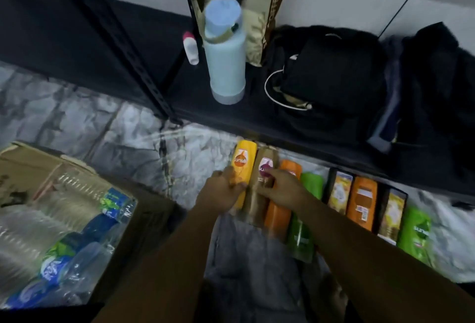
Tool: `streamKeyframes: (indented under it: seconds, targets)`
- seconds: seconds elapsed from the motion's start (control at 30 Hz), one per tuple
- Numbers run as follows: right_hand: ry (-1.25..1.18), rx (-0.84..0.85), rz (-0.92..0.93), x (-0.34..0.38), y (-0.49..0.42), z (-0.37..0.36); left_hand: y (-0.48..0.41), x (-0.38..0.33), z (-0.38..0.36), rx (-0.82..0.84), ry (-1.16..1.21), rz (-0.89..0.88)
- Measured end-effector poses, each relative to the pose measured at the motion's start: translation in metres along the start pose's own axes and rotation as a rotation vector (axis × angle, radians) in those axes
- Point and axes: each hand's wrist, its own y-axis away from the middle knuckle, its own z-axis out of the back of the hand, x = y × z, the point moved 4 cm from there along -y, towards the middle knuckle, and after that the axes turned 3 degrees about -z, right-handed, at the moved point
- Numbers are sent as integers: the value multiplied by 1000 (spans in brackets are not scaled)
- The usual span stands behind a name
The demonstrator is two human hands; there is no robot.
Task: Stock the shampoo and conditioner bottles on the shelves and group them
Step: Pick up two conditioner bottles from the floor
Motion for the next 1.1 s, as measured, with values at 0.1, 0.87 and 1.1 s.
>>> streamKeyframes:
  seconds: [0.1,0.87,1.1]
  targets:
    - [-135,-147,-57,-3,-40,-3,-27,4,-6,-50,60,28]
    - [-356,25,-111,24,-55,4,-40,7,18,-29,673,156]
    - [-310,-162,156,50,1,44,5,-21,49,-62,619,-72]
